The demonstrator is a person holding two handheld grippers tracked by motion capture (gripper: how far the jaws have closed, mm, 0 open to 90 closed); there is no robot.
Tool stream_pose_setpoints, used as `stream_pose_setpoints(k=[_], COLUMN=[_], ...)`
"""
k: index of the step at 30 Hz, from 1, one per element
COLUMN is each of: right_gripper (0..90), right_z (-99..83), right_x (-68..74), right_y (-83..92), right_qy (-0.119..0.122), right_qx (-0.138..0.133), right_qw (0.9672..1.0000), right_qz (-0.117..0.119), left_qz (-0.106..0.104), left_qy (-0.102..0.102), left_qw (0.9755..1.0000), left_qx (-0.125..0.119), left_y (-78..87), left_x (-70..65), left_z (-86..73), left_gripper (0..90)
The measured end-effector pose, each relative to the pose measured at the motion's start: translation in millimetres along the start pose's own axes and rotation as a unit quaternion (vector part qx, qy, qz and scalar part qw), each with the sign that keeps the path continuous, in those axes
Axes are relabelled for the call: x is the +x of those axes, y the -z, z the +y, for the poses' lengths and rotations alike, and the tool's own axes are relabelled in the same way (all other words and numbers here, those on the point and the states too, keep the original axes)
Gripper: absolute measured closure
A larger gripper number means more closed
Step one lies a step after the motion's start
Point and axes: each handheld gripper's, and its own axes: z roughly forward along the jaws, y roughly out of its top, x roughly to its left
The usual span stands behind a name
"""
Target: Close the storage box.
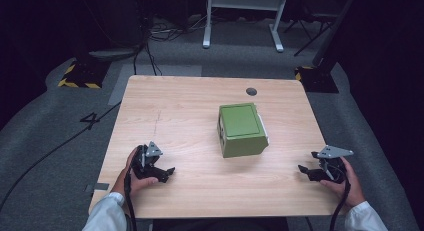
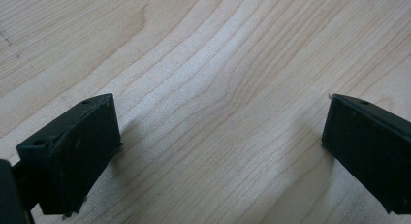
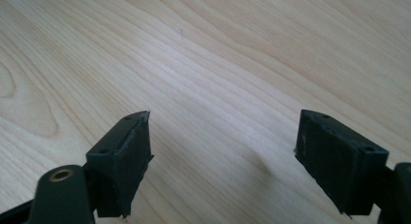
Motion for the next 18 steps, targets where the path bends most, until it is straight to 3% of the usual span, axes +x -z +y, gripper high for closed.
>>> stream_pose_setpoints(k=[9, 18], right_gripper=[17.3, 15.4], right_z=[-31.6, -34.0], right_x=[-15.2, -14.5], right_y=[5.4, 5.3], right_qy=[-0.075, -0.081], right_qx=[-0.018, -0.025], right_qw=[0.9970, 0.9964], right_qz=[0.005, -0.004], left_qz=[0.000, 0.002], left_qy=[0.000, 0.002], left_qw=[1.0000, 1.0000], left_qx=[0.000, 0.000], left_y=[0.0, 0.4], left_x=[-0.1, -0.7], left_z=[0.0, -0.6], left_gripper=[0.4, 0.4])
